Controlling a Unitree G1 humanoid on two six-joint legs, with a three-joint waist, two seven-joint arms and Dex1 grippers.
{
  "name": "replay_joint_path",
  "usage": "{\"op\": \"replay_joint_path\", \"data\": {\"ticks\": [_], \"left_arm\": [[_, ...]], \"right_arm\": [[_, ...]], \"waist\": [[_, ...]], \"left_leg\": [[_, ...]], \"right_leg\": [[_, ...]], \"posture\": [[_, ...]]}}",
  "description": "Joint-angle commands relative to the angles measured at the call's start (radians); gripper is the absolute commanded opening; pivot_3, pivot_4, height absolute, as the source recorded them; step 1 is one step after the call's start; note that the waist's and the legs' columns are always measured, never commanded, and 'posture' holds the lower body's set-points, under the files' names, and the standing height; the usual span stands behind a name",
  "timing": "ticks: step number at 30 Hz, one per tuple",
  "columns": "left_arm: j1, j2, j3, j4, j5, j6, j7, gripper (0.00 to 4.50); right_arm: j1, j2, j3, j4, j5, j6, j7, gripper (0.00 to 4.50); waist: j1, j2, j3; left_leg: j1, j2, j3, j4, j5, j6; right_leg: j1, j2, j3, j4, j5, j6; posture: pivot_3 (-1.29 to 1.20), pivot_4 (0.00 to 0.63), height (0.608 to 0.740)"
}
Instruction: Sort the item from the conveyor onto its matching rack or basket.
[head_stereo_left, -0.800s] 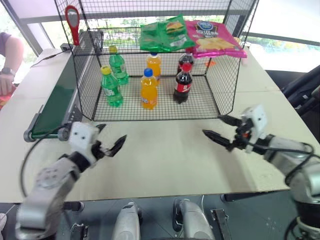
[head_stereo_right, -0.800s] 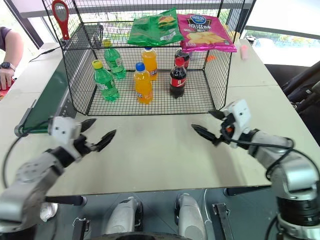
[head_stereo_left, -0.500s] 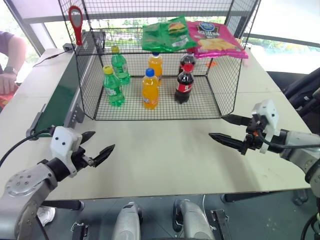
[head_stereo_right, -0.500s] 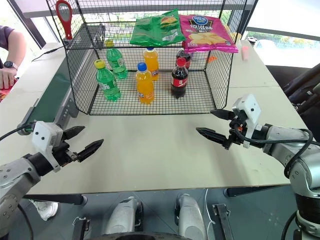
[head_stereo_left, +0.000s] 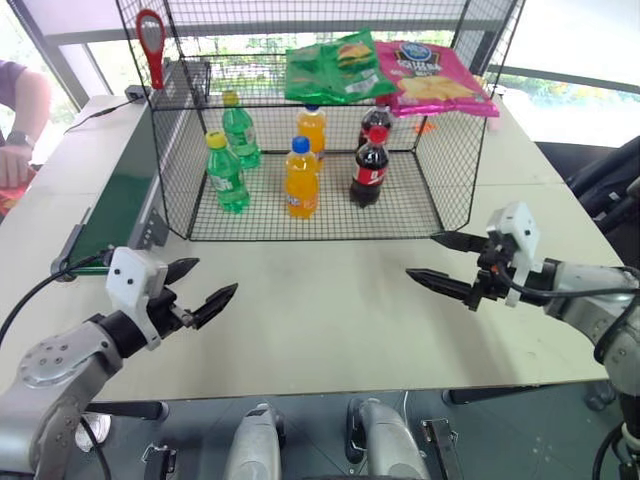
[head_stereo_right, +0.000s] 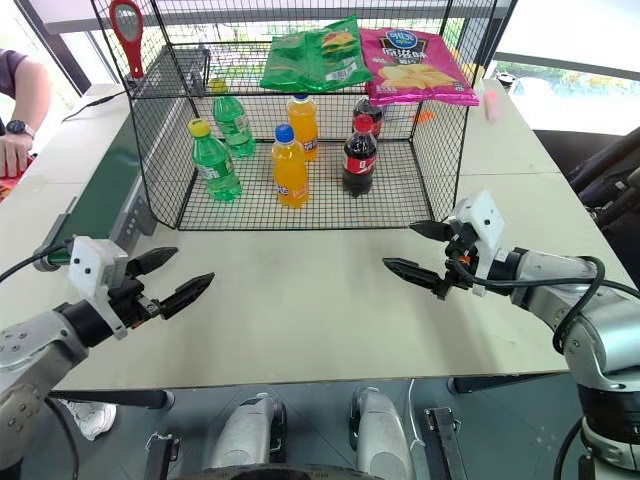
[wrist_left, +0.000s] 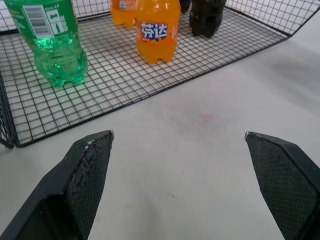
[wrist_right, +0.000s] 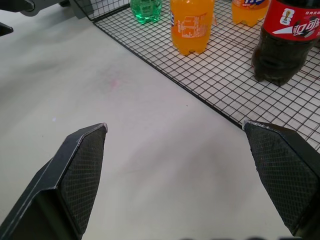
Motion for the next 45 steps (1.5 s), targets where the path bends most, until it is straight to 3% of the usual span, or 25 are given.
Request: {"op": "replay_joint_path", "data": {"ticks": [1, 45], "left_arm": [[-0.004, -0.002, 0.000, -0.013, -0.025, 0.002, 0.011, 4.44], [-0.036, 0.002, -0.036, -0.026, -0.070, 0.015, 0.092, 4.44]], "right_arm": [[-0.014, 0.002, -0.016, -0.018, -0.006, -0.024, -0.006, 4.50], [-0.045, 0.034, 0.023, 0.010, -0.048, -0.047, -0.010, 4.50]], "waist": [[0.000, 0.000, 0.000], [0.000, 0.000, 0.000]], "left_leg": [[0.000, 0.000, 0.000, 0.000, 0.000, 0.000], [0.001, 0.000, 0.000, 0.000, 0.000, 0.000]], "right_leg": [[0.000, 0.000, 0.000, 0.000, 0.000, 0.000], [0.001, 0.000, 0.000, 0.001, 0.001, 0.000]], "posture": [[0.00, 0.150, 0.740], [0.00, 0.150, 0.740]]}}
